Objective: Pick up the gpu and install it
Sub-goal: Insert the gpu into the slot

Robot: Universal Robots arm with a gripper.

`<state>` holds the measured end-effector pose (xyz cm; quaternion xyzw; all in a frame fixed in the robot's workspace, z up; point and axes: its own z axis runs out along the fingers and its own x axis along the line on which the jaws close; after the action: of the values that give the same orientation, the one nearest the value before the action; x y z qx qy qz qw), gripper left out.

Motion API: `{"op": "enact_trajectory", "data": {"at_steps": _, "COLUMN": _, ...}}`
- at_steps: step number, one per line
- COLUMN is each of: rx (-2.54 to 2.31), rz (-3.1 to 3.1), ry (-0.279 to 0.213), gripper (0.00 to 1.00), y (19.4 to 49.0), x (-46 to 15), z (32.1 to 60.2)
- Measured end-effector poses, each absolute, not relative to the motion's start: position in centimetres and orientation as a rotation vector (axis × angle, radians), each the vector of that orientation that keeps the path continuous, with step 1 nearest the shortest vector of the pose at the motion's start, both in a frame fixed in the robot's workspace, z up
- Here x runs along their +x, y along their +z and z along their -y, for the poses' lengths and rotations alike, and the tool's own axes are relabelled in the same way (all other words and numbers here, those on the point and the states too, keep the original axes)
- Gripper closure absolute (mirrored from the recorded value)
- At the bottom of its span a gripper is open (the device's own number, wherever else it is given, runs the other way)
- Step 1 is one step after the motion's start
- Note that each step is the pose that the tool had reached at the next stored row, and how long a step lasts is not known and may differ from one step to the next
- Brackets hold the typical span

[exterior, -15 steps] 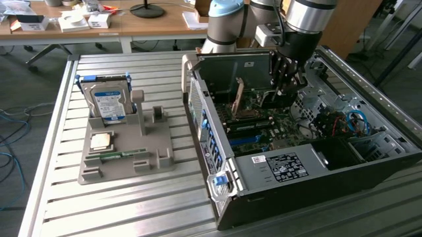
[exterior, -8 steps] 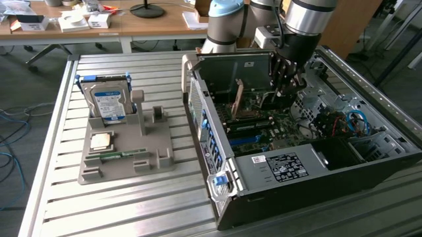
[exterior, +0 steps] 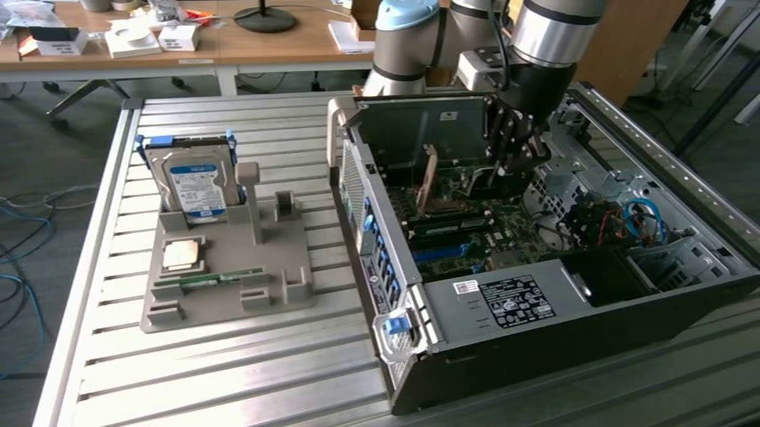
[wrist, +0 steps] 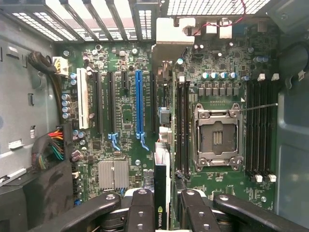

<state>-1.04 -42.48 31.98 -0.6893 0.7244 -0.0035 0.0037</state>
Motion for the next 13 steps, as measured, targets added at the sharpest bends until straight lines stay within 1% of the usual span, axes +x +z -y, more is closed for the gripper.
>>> {"op": "enact_trajectory", "data": {"at_steps": 13, "rx": -2.16, "rz": -2.27, "ry": -0.011, "gripper": 0.74, "y": 31.97, "x": -1.12, "z": 42.79}}
